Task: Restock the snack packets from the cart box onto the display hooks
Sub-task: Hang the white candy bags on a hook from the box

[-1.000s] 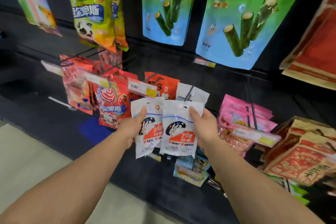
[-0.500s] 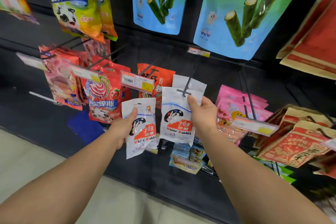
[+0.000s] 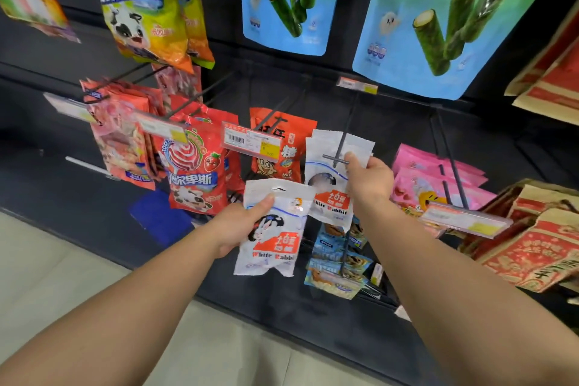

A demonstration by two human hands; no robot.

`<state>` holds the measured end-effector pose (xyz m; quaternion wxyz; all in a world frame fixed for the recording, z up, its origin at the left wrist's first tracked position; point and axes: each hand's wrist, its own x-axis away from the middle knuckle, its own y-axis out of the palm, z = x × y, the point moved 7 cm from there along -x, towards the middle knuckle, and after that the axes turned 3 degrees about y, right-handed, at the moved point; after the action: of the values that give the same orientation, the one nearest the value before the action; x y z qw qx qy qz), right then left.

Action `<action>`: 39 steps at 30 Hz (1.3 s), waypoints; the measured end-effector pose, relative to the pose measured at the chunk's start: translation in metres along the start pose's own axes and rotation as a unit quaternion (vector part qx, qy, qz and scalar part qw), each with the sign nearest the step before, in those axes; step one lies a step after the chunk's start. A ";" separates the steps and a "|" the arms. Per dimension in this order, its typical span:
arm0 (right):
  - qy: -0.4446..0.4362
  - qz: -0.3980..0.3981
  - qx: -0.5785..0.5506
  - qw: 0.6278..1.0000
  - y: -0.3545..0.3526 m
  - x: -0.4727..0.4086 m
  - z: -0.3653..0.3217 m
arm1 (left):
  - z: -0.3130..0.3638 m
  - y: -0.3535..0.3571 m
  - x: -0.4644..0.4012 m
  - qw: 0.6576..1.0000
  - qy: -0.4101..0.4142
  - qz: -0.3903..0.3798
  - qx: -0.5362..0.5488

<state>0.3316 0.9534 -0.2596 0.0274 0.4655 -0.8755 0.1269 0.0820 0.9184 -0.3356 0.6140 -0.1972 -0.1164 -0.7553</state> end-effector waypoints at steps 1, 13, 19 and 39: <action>-0.003 0.013 -0.004 1.000 -0.004 0.001 0.001 | 0.006 0.007 -0.002 1.000 0.006 -0.013 -0.010; 0.004 -0.174 -0.123 0.977 -0.015 0.048 0.021 | 0.059 0.078 -0.024 0.993 0.083 -0.081 0.014; 0.011 -0.124 -0.107 0.986 -0.021 0.038 0.020 | 0.072 0.074 -0.030 0.984 0.133 -0.018 0.118; 0.025 0.008 0.007 1.000 -0.011 0.011 0.035 | 0.075 0.072 -0.062 0.986 0.133 0.093 0.039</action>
<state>0.3371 0.9303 -0.2892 0.0451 0.4553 -0.8772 0.1454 0.1745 0.9890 -0.3006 0.6988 -0.0806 -0.0444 -0.7094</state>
